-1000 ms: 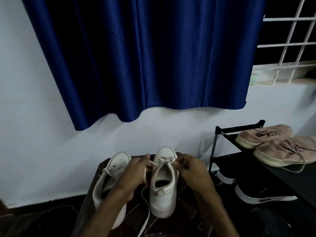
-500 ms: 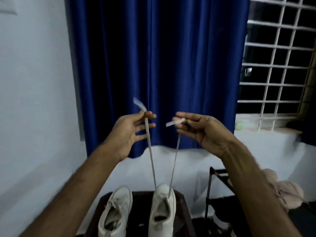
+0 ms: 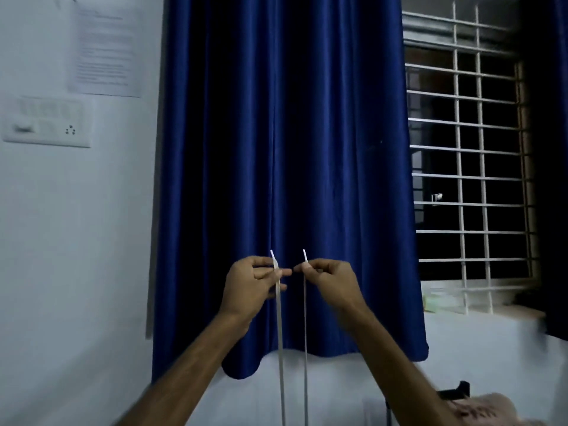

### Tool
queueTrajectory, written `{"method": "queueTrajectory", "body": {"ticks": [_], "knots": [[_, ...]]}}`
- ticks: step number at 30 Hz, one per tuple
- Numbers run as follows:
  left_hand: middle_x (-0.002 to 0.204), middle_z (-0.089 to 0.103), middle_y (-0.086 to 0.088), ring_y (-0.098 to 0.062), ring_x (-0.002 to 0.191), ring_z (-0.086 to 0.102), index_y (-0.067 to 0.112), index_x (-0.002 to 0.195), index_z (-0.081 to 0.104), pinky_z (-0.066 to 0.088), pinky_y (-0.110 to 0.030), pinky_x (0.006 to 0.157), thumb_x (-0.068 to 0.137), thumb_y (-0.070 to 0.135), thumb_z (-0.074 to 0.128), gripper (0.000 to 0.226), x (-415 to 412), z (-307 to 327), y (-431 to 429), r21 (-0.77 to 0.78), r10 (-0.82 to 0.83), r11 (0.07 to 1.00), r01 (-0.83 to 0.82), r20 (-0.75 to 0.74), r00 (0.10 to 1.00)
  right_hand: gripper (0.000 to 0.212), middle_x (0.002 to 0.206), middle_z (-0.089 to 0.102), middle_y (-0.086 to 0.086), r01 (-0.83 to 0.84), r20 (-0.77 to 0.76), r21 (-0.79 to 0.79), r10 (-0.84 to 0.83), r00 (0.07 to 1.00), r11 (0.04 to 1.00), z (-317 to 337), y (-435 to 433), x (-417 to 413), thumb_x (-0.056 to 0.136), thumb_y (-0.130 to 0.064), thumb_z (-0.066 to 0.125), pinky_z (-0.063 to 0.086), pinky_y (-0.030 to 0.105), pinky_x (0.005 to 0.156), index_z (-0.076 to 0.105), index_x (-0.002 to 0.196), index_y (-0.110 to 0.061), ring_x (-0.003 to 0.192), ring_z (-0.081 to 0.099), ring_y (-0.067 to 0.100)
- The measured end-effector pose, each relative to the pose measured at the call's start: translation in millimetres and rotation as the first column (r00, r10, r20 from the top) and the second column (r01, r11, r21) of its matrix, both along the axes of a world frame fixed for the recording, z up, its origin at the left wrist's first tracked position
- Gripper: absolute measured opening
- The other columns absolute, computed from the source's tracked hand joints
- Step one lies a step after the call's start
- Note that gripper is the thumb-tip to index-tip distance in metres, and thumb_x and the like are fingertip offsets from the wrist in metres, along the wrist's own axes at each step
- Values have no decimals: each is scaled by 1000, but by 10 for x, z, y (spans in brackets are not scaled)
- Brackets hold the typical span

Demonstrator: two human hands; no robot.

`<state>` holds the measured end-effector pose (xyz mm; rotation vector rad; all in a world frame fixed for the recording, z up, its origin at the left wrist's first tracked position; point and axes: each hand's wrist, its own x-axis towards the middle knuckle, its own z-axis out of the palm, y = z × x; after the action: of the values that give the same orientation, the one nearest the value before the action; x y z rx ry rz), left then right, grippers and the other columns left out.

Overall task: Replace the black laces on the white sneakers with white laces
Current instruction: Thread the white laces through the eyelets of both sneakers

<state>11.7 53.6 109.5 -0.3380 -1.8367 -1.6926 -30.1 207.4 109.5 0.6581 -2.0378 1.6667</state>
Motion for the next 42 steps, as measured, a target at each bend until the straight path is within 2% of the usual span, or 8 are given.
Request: {"method": "queueTrajectory", "body": {"ticks": [9, 20, 24, 28, 30, 33, 36, 42], "knots": [[81, 72, 2, -8, 73, 64, 16, 88, 75, 49, -21, 54, 86, 21, 73, 6, -68, 121, 42, -97, 117, 989, -114, 25, 993, 14, 92, 74, -11, -65, -13, -22, 64, 998, 998, 157, 2, 36, 91, -21, 64, 46, 7, 67, 77, 97, -18, 87, 65, -7], [74, 74, 6, -5, 58, 57, 16, 86, 77, 45, -19, 50, 72, 27, 84, 20, -128, 73, 96, 4, 51, 999, -51, 71, 996, 16, 100, 74, -5, -159, 22, -63, 161, 987, 985, 112, -26, -32, 92, -19, 64, 50, 21, 88, 75, 102, -15, 100, 66, 3], [78, 74, 4, -8, 70, 65, 7, 87, 69, 45, -20, 50, 69, 28, 86, 32, -140, 108, 91, -1, 54, 999, -54, 74, 996, 17, 96, 74, -8, -198, 46, -50, 200, 979, 979, 144, 18, -12, 94, -17, 61, 47, 9, 68, 75, 103, -13, 85, 64, -9], [80, 70, -2, -18, 73, 57, 10, 94, 57, 42, -19, 44, 67, 32, 87, 46, -129, 121, 81, 17, 64, 998, -66, 94, 993, 18, 92, 74, -8, -222, 102, -68, 229, 968, 973, 163, 30, -11, 94, -18, 61, 40, 14, 66, 75, 102, -12, 72, 60, -9], [96, 69, -2, -12, 81, 60, 12, 109, 59, 46, -21, 52, 75, 41, 79, 49, -117, 93, 99, -49, 55, 998, -49, 143, 988, 17, 84, 72, -6, -215, 101, -77, 222, 970, 974, 169, 29, -2, 93, -19, 62, 39, 15, 61, 75, 100, -10, 57, 56, -9], [111, 70, 2, -14, 98, 65, 18, 117, 66, 55, -25, 68, 95, 50, 50, 42, -98, -63, 160, -142, -158, 970, 196, 245, 957, 16, 77, 69, 1, -222, 113, -130, 237, 965, 966, 163, 20, 25, 94, -15, 60, 43, 12, 50, 73, 98, -6, 53, 59, -4], [94, 74, -1, -19, 87, 70, 14, 108, 68, 56, -37, 84, 104, 37, 38, 38, -112, -302, 195, -98, -295, 936, 338, 303, 906, 16, 70, 64, -4, -128, 168, -200, 163, 972, 971, 134, 45, -57, 95, -14, 59, 41, 15, 55, 73, 92, -10, 62, 56, 3], [66, 62, 1, -14, 63, 60, 9, 89, 64, 52, -35, 75, 105, 25, 40, 33, -196, -694, 90, -252, -229, 907, 337, 377, 898, 14, 58, 52, -4, 150, 342, -161, -87, 936, 975, -430, 193, -523, 90, -14, 63, 33, 20, 50, 76, 85, -12, 54, 40, 7]]}}
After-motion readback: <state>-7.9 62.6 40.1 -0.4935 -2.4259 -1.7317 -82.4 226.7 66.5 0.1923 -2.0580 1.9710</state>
